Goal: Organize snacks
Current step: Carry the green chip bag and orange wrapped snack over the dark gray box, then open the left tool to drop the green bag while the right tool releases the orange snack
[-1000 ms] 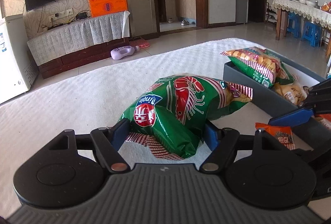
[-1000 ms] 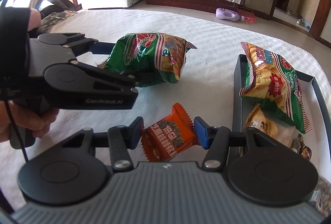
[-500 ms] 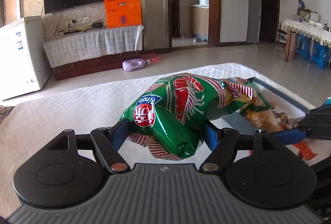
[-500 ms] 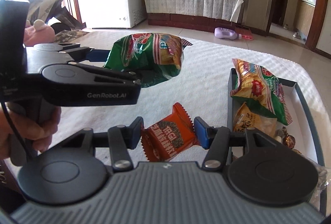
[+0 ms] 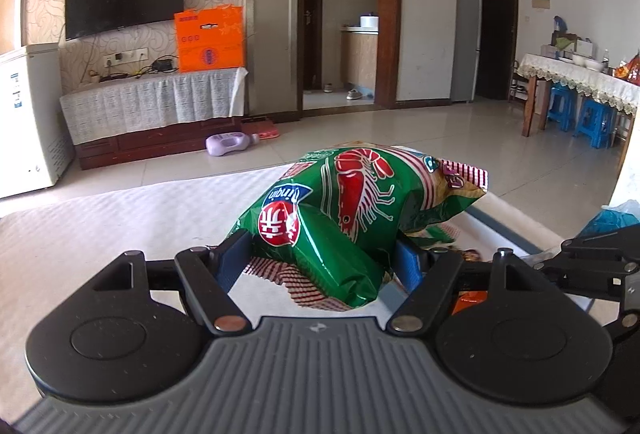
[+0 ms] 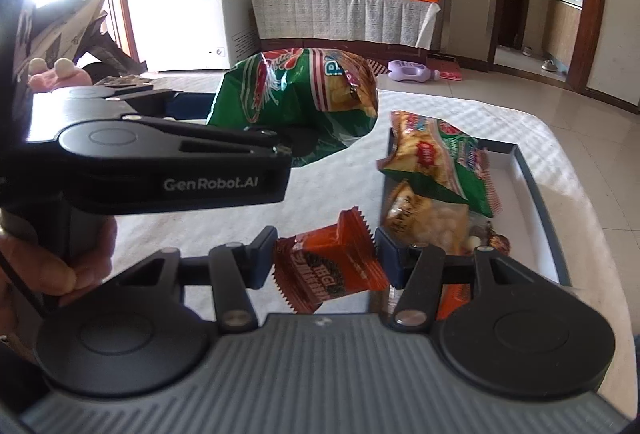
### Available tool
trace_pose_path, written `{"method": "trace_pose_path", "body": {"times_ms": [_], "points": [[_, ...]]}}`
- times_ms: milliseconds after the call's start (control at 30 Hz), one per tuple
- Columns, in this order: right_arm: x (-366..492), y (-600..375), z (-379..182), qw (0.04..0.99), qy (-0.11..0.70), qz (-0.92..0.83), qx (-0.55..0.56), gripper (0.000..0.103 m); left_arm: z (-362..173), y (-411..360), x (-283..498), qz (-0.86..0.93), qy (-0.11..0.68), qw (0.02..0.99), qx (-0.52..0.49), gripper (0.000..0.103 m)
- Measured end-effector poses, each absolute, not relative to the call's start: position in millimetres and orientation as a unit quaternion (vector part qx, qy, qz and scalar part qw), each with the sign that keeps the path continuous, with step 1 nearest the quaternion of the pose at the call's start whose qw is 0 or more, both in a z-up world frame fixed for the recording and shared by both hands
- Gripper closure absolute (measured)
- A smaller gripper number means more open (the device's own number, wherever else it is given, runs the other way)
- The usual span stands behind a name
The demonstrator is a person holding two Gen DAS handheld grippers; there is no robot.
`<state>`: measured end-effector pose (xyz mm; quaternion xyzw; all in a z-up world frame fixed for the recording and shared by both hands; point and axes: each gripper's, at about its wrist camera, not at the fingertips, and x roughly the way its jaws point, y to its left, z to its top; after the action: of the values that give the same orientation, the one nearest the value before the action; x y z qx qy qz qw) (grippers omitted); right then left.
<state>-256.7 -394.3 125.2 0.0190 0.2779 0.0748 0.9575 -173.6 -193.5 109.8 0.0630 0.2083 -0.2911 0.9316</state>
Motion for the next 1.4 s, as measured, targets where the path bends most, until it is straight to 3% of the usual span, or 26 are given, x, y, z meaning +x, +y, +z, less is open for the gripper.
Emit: {"method": "trace_pose_path", "body": {"times_ms": [767, 1133, 1400], "points": [[-262, -471, 91, 0.939, 0.342, 0.01, 0.041, 0.046, 70, -336, -186, -0.35, 0.25, 0.9, 0.073, 0.025], [-257, -475, 83, 0.934, 0.355, 0.012, 0.035, 0.046, 56, -353, -169, -0.346, 0.253, 0.9, 0.083, 0.024], [-254, -469, 81, 0.933, 0.36, 0.008, 0.021, 0.046, 50, -360, -175, -0.361, 0.256, 0.89, 0.111, 0.017]]}}
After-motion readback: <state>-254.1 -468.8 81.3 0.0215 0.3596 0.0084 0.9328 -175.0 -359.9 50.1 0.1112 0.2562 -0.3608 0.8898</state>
